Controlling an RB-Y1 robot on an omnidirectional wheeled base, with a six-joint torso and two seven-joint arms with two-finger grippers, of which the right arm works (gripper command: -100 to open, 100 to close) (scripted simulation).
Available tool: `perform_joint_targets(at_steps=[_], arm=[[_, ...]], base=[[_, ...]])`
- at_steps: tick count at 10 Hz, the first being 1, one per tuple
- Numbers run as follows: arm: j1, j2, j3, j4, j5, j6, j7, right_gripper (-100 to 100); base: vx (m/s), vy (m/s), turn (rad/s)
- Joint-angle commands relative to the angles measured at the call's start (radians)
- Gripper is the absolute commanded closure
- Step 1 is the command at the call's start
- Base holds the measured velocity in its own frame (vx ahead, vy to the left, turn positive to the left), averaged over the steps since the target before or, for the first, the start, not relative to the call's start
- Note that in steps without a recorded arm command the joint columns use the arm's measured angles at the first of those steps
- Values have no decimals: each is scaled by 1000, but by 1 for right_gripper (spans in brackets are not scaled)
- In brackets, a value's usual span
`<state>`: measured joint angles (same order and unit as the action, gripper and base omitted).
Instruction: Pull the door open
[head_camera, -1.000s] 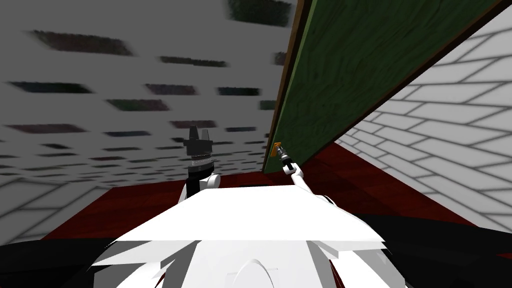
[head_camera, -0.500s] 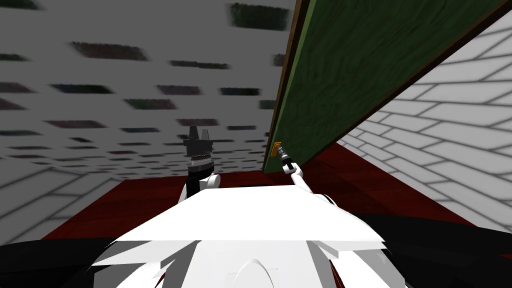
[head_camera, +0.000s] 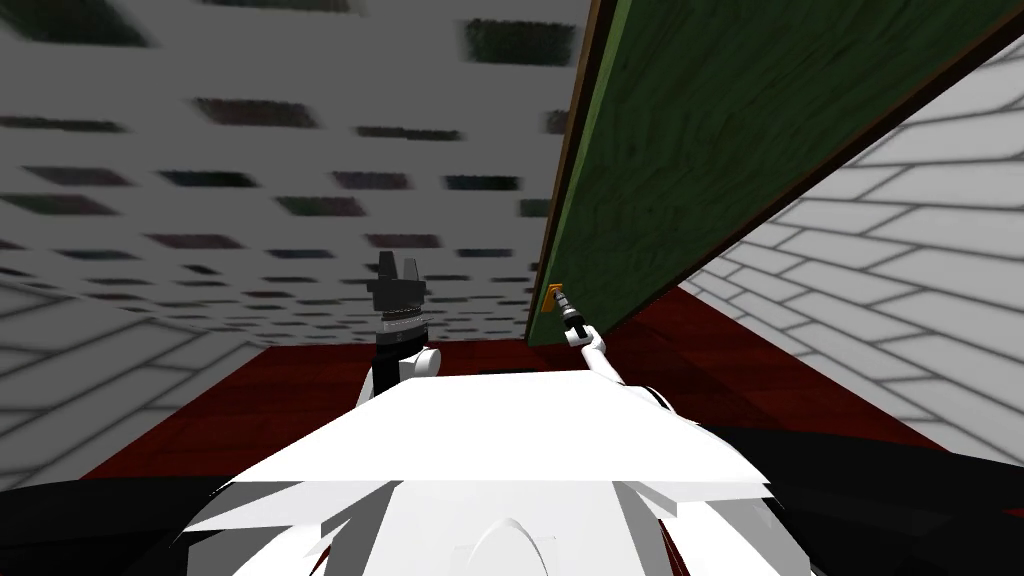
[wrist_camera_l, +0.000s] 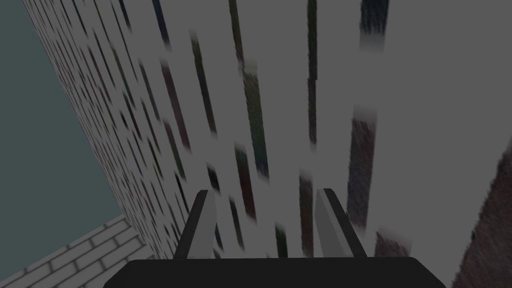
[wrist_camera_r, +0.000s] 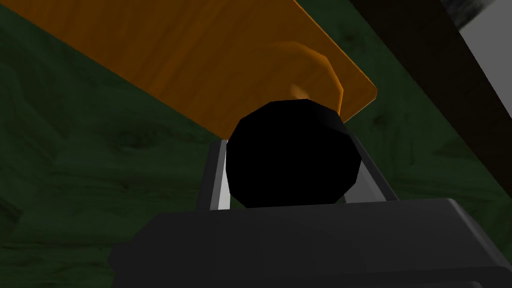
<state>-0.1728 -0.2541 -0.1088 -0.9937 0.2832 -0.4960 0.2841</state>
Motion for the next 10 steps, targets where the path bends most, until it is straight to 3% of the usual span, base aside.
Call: perform_joint_targets(at_steps=[1, 2, 3, 6, 7, 9, 10], arm=[[-3, 6, 9, 2, -14, -3, -30, 100], [-7, 5, 14, 8, -46, -2, -69, 100], [-7, 5, 14, 8, -46, -2, -71, 100], [-16, 2, 23, 19, -110, -1, -152, 100], [-16, 2, 23, 19, -110, -1, -153, 100], [-26, -1, 32, 31, -177, 1, -219, 100], [-26, -1, 32, 31, -177, 1, -236, 100]], base=[[-40, -35, 50], [-54, -38, 89], [-45, -37, 57], [-59, -40, 85], [-48, -36, 41], [-72, -55, 125], [-66, -49, 75]])
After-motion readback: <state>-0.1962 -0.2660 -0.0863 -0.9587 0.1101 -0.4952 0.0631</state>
